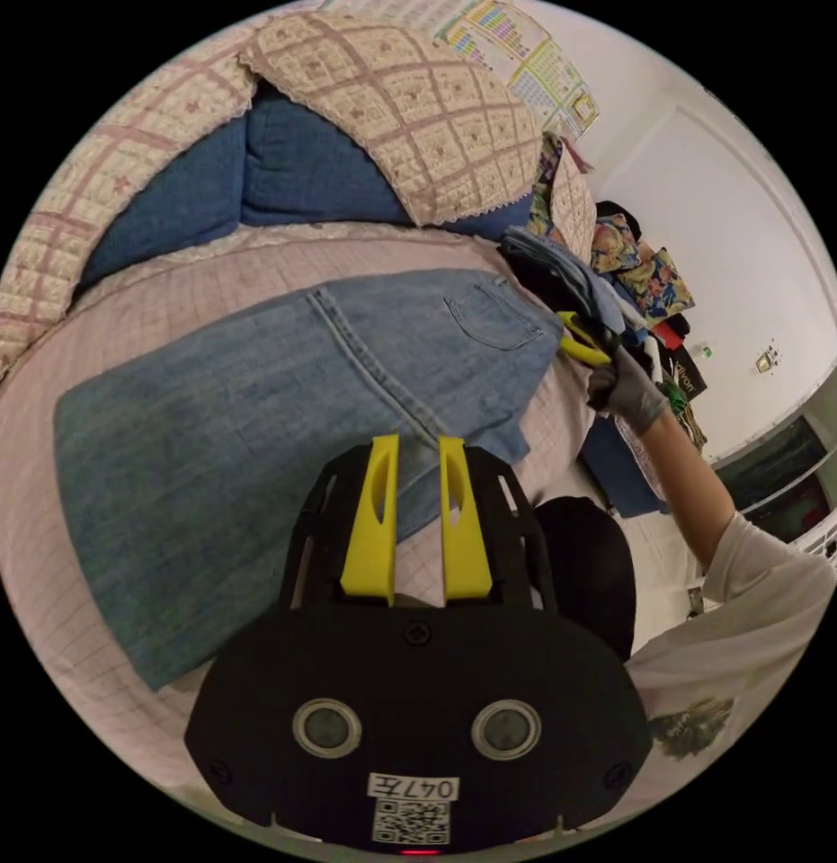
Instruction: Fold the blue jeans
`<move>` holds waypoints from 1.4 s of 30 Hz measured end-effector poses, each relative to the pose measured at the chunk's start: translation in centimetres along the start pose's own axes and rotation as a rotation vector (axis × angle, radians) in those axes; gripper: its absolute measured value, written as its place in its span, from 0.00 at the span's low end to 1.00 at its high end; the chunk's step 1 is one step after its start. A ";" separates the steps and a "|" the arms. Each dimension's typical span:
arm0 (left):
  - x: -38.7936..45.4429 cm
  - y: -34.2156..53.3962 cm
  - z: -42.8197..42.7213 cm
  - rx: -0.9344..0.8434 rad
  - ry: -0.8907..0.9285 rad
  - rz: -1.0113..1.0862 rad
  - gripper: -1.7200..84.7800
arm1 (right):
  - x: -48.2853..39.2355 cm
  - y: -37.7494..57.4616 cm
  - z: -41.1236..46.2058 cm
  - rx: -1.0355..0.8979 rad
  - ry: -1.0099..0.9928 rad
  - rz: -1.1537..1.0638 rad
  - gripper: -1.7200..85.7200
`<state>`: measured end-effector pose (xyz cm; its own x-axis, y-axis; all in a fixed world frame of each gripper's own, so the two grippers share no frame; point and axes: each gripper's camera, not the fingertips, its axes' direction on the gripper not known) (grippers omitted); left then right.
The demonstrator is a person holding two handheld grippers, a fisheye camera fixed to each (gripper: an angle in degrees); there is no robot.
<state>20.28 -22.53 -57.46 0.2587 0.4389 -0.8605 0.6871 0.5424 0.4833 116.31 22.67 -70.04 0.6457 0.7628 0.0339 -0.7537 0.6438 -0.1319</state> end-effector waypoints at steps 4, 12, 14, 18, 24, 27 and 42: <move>-0.9 0.1 0.8 0.006 0.030 0.008 0.09 | -3.1 1.4 -0.7 -0.039 0.018 -0.059 0.03; -3.5 0.6 3.3 0.013 0.115 -0.064 0.09 | -26.1 13.7 -1.3 0.082 0.096 -0.757 0.02; -4.3 1.6 2.1 0.091 0.170 -0.088 0.08 | -33.9 21.6 0.3 0.088 0.093 -1.041 0.02; -8.3 6.6 -4.9 0.424 0.134 -0.240 0.08 | -41.7 34.8 3.3 0.080 0.005 -1.377 0.02; -17.0 15.1 -6.5 0.550 0.131 -0.520 0.08 | -45.6 55.5 12.7 -0.208 -0.118 -1.686 0.03; -19.3 17.7 -3.8 0.535 0.225 -0.578 0.09 | -44.4 63.3 17.8 -0.448 -0.018 -1.766 0.03; -23.1 16.9 5.1 0.550 0.299 -0.662 0.12 | -48.2 73.2 18.2 -0.154 -0.222 -1.716 0.02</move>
<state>29.39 -27.14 -30.19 -0.4380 0.3688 -0.8198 0.8794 0.3651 -0.3056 27.80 34.11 -63.30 0.5954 -0.7242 0.3479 0.7406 0.6626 0.1119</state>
